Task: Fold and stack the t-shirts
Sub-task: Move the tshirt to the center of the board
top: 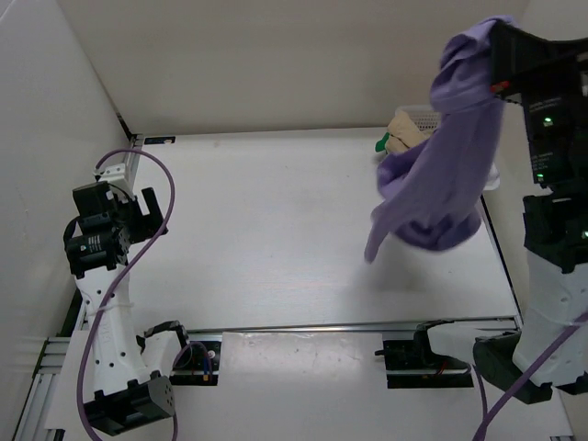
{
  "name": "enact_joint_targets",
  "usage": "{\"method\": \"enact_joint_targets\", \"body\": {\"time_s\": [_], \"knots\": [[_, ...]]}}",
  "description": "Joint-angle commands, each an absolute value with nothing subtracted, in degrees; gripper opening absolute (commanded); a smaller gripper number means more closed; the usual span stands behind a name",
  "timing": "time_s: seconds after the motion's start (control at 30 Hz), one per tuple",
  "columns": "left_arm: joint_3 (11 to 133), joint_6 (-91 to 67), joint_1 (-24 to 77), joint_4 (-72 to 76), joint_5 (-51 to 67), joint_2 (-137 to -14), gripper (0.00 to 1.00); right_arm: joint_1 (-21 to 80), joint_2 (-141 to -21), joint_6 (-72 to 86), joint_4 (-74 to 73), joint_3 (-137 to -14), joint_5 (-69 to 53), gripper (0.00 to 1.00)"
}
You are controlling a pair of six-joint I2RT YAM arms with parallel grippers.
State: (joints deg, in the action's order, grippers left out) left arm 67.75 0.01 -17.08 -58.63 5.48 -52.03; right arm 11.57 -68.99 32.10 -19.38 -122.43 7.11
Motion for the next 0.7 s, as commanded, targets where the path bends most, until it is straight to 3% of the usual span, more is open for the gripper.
{"method": "enact_joint_targets", "body": {"time_s": [0.0,0.2,0.33,0.43,0.53,0.63,0.67], "knots": [[68.9,0.0,-17.3,-57.7,7.6,-52.1,1.00,16.5,-76.6,40.2,-16.7,-119.6,-1.1,0.00],[71.1,0.0,-17.3,-57.7,6.9,-54.0,1.00,28.7,-90.5,41.6,-14.6,-131.1,-3.6,0.00],[71.7,0.0,-17.3,-57.7,5.9,-55.9,1.00,31.6,-99.3,42.3,-14.1,-138.8,-2.5,0.00],[72.4,0.0,-17.3,-57.7,4.7,-57.1,1.00,31.6,-101.2,42.4,-14.1,-138.9,1.6,0.00],[73.0,0.0,-17.3,-58.4,4.2,-59.0,1.00,32.3,-100.6,39.6,-15.6,-132.4,13.3,0.00],[73.0,0.0,-17.3,-59.6,4.8,-61.6,1.00,32.3,-103.0,38.4,-21.3,-130.5,17.6,0.17],[73.0,0.0,-17.3,-59.6,4.8,-62.5,1.00,33.0,-104.7,37.5,-23.6,-130.5,18.9,0.16]]}}
